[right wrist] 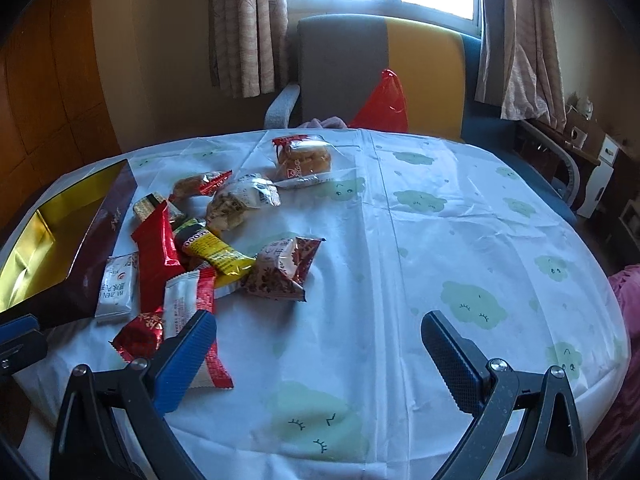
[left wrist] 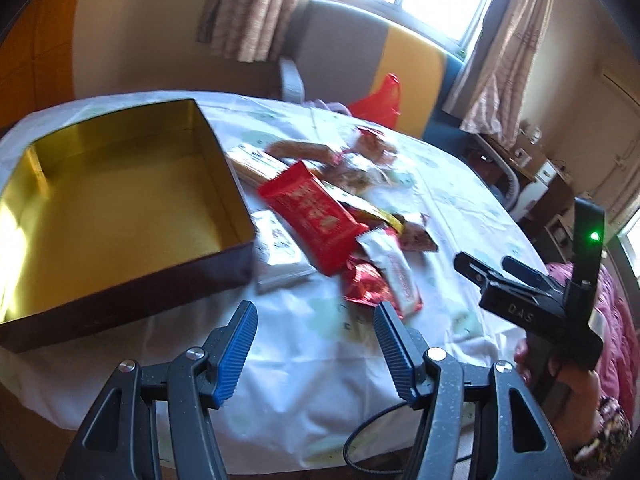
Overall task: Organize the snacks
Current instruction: 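Grasp the dark red packet with left tool while right grasps the Rusk bar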
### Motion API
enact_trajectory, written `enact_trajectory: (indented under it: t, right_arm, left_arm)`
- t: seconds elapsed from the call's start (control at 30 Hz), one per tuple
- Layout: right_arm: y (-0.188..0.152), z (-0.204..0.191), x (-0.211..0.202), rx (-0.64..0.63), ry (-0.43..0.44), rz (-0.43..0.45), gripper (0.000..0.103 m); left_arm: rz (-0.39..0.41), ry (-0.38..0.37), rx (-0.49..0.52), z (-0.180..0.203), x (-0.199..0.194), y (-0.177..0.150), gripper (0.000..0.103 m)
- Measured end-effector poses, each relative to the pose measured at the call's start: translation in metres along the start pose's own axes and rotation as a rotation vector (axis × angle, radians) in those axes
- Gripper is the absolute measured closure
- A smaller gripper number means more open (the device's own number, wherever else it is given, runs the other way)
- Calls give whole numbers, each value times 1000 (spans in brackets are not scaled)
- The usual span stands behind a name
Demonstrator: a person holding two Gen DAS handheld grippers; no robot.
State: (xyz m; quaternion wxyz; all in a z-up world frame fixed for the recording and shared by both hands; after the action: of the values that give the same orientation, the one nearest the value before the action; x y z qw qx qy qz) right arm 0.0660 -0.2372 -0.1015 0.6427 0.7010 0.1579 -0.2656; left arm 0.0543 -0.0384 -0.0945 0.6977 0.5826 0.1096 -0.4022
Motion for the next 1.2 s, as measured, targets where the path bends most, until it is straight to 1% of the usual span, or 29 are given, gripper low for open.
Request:
enact_trajectory:
  t: [0.1,0.13,0.17,0.23,0.3,0.33,0.4,0.5,0.6,0.67,0.73,0.83,0.87,1.0,1.13,1.2]
  right_arm:
    - [-2,-1,0,48,61,4,0]
    - [-2,-6,-1,53,84,6,0]
    - [-2,-14,-1,53,119,6,2]
    - [-3,-32,-4,29,176,10,8]
    - [-5,-51,-2,-6,219,7,18]
    - [-7,-59,0,-21,234,-2,21]
    - [-10,-72,10,-41,249,-25,30]
    - [-15,-81,24,-34,256,-62,38]
    - [-22,-84,36,-35,257,-96,41]
    - [-24,-85,39,-35,274,-93,42]
    - [-26,-84,42,-31,279,-95,45]
    - [-27,-83,43,-9,315,-109,58]
    - [-30,-83,45,-11,316,-126,61]
    - [-32,-80,41,-22,324,-124,62]
    - [-30,-63,41,20,292,-107,62]
    - [-27,-51,42,34,257,-91,62]
  left_arm:
    - [-41,-20,23,8,8,-7,41]
    - [-44,-19,29,8,7,-9,41]
    - [-42,-11,38,9,7,-9,41]
    - [-39,9,44,5,6,-10,41]
    - [-44,27,39,-1,7,-10,41]
    - [-45,31,33,-3,7,-11,41]
    - [-51,31,25,-6,6,-12,41]
    - [-51,35,32,-7,5,-12,41]
    - [-53,35,39,-6,6,-13,41]
    - [-62,29,45,-4,9,-14,41]
    - [-70,27,56,-1,13,-16,41]
    - [-72,21,74,3,15,-15,41]
    - [-71,19,83,5,16,-13,41]
    - [-63,10,112,11,18,-10,41]
    - [-73,-9,145,20,27,-6,41]
    - [-79,-26,166,28,33,-4,41]
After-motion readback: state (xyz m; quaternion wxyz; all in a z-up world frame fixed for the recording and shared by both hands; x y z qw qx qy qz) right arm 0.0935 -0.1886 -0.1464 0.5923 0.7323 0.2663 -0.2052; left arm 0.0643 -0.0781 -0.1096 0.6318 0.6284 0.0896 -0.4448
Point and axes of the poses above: each gripper's, at about its wrist camera, not at the fingertips, and x roughly the way its jaws point, z to its right, y to its top, the point moved 10 cm from there along x, roughly the way its jaws point, and after that the axes turned 11 degrees about z, right-handed, at the moved point
